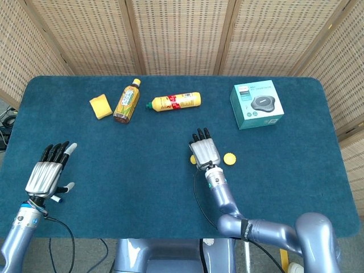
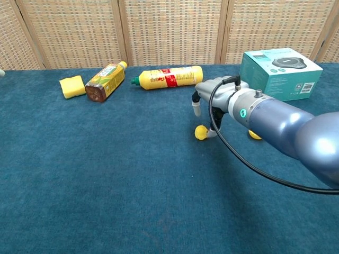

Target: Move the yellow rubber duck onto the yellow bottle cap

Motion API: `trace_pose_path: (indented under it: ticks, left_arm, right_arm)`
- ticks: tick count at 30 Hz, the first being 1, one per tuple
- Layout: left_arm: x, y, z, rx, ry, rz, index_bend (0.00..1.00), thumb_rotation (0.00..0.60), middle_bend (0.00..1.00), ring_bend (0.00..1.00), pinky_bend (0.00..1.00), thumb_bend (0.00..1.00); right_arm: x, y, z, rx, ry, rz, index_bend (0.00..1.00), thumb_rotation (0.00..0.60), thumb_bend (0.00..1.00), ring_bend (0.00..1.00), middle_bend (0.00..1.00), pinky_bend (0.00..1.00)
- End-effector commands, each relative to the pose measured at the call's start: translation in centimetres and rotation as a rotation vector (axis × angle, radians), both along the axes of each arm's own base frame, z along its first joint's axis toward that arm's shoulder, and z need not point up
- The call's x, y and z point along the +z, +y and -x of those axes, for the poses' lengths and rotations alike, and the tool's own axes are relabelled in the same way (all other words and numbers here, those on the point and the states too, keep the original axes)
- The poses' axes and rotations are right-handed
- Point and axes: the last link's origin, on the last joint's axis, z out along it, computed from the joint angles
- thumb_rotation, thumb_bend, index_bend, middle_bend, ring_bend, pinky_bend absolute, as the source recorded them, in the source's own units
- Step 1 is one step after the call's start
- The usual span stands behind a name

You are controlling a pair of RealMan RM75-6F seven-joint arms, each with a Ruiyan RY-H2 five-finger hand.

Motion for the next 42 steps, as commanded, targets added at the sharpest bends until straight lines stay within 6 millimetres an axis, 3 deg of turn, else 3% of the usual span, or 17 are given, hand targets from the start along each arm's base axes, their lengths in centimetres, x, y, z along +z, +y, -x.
trace_pose_path:
  ticks: [1, 21, 42]
  left_arm:
    - [0.0, 0.0, 0.0, 0.001, 0.001, 0.002, 0.0, 0.6, 0.0, 0.0, 0.0, 0.2]
    - [-0.1, 0.3, 0.2, 0.013, -0.001, 0.008, 0.0, 0.6, 0.0, 0.0, 0.0, 0.2]
    - [0.0, 0.3, 0.2, 0.015, -0.01, 0.013, 0.0, 0.6, 0.0, 0.0, 0.0, 0.2]
  right_arm:
    - [-0.2, -0.1, -0.1, 0.002, -0.001, -0.005, 0.42, 0.6, 0.12, 0.01, 0.17, 0.02]
    - [-1.9, -0.8, 0.1, -0.002, 0.025, -0.024, 0.45, 0.6, 0.11, 0.01, 0.17, 0.02]
    - [-2.2, -0.9, 0.2, 0.004, 0.042, -0.023, 0.53, 0.6, 0.1, 0.02, 0.18, 0.02]
